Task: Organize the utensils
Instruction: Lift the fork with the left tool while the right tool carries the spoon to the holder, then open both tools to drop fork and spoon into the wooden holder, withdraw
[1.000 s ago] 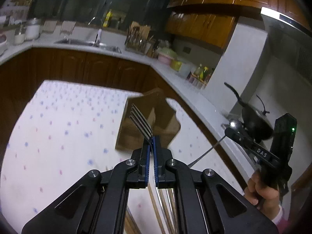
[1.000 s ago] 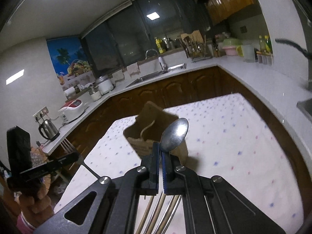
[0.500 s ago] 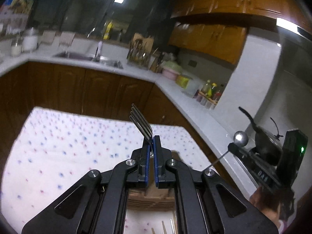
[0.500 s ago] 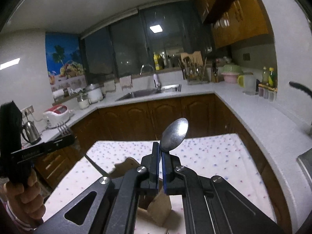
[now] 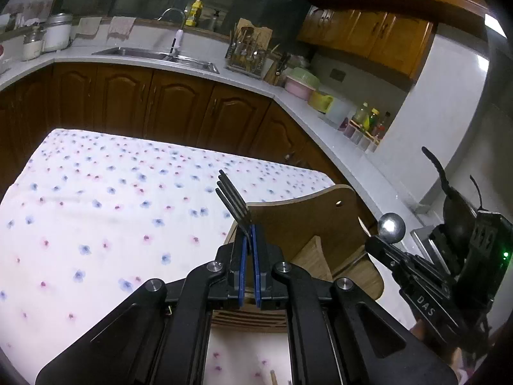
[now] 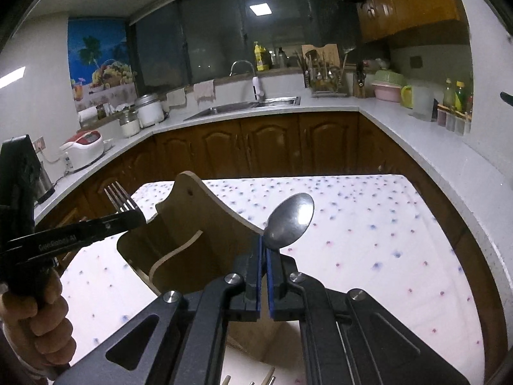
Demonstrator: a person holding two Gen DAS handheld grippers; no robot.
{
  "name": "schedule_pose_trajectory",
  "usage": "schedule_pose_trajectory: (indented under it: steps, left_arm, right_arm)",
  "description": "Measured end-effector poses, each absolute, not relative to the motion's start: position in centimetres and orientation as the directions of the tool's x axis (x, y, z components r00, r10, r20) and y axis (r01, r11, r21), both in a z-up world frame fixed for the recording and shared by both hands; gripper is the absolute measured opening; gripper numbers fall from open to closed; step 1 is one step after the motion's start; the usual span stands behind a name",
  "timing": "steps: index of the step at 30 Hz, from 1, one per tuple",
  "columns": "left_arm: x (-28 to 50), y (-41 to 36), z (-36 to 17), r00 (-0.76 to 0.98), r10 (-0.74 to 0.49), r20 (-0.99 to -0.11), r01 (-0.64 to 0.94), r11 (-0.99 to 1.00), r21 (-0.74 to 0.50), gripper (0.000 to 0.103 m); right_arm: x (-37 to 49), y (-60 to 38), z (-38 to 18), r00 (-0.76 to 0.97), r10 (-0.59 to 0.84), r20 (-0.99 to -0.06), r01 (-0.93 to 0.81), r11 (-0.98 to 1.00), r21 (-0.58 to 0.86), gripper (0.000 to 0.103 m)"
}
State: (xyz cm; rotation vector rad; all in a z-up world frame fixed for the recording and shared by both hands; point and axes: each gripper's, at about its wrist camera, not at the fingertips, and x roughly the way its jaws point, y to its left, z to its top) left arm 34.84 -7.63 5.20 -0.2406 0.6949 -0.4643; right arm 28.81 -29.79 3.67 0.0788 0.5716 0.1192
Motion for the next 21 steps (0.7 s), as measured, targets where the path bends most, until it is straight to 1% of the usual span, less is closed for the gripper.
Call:
schedule_pose_trajectory:
  steps: [8, 11, 12, 13, 14, 15, 16, 17, 18, 19, 21]
  left_arm:
    - [35.0, -7.8, 5.3, 0.669, -0.483, -0.565, 0.326, 0.874, -0.361, 0.003]
    - [35.1, -7.8, 5.6, 0.662, -0.481, -0.575, 0.32, 0.875, -0.364, 0.006]
    - [35.1, -7.6, 5.7, 0.659, -0.484, -0.576, 0.317, 0.873, -0.37, 0.01]
    - [35.0, -7.3, 5.7, 0.659, -0.483, -0.577, 0.312, 0.873, -0.374, 0.02]
    - [34.8, -7.1, 5.8, 0.665, -0.477, -0.575, 0.305, 0.876, -0.374, 0.025]
    - [34.5, -6.9, 5.9, 0.672, -0.47, -0.572, 0.298, 0.879, -0.373, 0.034]
    - [34.3, -6.8, 6.0, 0.677, -0.466, -0.57, 0.294, 0.881, -0.371, 0.037]
    - [34.1, -6.6, 5.9, 0.678, -0.463, -0.571, 0.29, 0.882, -0.371, 0.038]
    - [33.9, -6.4, 5.8, 0.676, -0.461, -0.574, 0.286, 0.883, -0.372, 0.039]
    - [33.7, -6.2, 5.7, 0.675, -0.457, -0.58, 0.28, 0.885, -0.372, 0.043]
    - [33.0, -5.6, 5.5, 0.672, -0.455, -0.584, 0.268, 0.885, -0.381, 0.045]
  right_arm:
    - [29.0, -30.1, 4.1, 0.83, 0.149, -0.538, -0.09, 0.987, 0.134, 0.003]
    - [29.1, -30.2, 4.1, 0.827, 0.158, -0.54, -0.091, 0.985, 0.149, 0.004]
    - [29.0, -30.3, 4.2, 0.825, 0.159, -0.543, -0.088, 0.984, 0.154, 0.006]
    - [29.0, -30.6, 4.2, 0.824, 0.157, -0.545, -0.083, 0.984, 0.158, 0.007]
    - [28.8, -30.7, 4.1, 0.824, 0.156, -0.544, -0.078, 0.984, 0.163, 0.01]
    - [28.5, -31.0, 4.2, 0.825, 0.155, -0.543, -0.071, 0.982, 0.173, 0.018]
    - [28.4, -31.2, 4.2, 0.827, 0.153, -0.541, -0.065, 0.982, 0.179, 0.023]
    - [28.1, -31.6, 4.2, 0.83, 0.149, -0.538, -0.054, 0.981, 0.188, 0.034]
    - [27.8, -31.9, 4.2, 0.833, 0.148, -0.533, -0.047, 0.979, 0.197, 0.042]
    - [27.5, -32.1, 4.2, 0.835, 0.145, -0.53, -0.04, 0.978, 0.204, 0.043]
    - [26.9, -32.7, 4.4, 0.837, 0.141, -0.529, -0.025, 0.975, 0.22, 0.045]
